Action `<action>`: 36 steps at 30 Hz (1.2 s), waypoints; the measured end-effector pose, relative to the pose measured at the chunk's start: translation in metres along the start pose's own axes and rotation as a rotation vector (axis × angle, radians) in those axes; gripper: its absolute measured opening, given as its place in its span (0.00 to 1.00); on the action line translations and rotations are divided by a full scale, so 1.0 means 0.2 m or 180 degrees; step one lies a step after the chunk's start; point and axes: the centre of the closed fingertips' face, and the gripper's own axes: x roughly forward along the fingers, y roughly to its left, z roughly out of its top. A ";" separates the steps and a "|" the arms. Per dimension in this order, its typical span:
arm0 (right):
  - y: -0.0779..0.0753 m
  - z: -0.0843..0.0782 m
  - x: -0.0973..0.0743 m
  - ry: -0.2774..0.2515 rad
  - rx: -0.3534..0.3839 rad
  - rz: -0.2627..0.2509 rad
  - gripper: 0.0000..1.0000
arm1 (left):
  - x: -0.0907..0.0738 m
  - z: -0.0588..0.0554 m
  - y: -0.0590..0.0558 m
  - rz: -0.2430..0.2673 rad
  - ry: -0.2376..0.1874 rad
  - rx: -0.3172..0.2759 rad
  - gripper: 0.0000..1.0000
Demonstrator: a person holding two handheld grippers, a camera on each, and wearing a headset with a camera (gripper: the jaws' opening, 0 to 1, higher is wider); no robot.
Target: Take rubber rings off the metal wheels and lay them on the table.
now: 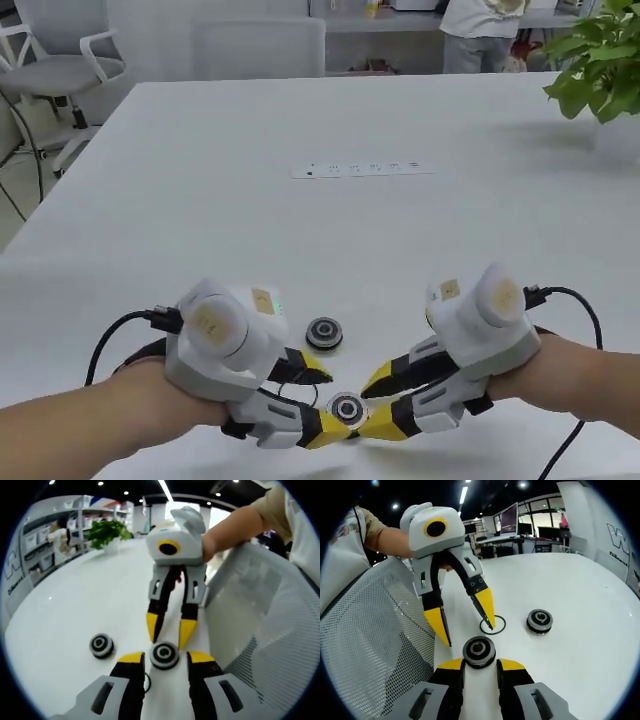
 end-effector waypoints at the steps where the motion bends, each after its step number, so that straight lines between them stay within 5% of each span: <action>1: 0.00 -0.01 0.00 0.0015 -0.0016 -0.0002 0.22 | 0.00 0.00 0.00 0.0000 0.0002 -0.0014 0.32; 9: 0.00 -0.03 0.01 0.0073 -0.0090 -0.0014 0.16 | 0.03 -0.01 0.00 0.0011 0.0011 -0.0073 0.23; 24: -0.01 -0.04 0.00 0.0117 -0.0032 -0.0052 0.02 | 0.06 -0.03 0.00 0.0147 0.0048 0.0175 0.14; 36: -0.03 -0.03 -0.02 -0.0165 0.0933 0.0057 0.00 | 0.06 -0.03 0.01 0.0187 0.0109 0.0213 0.13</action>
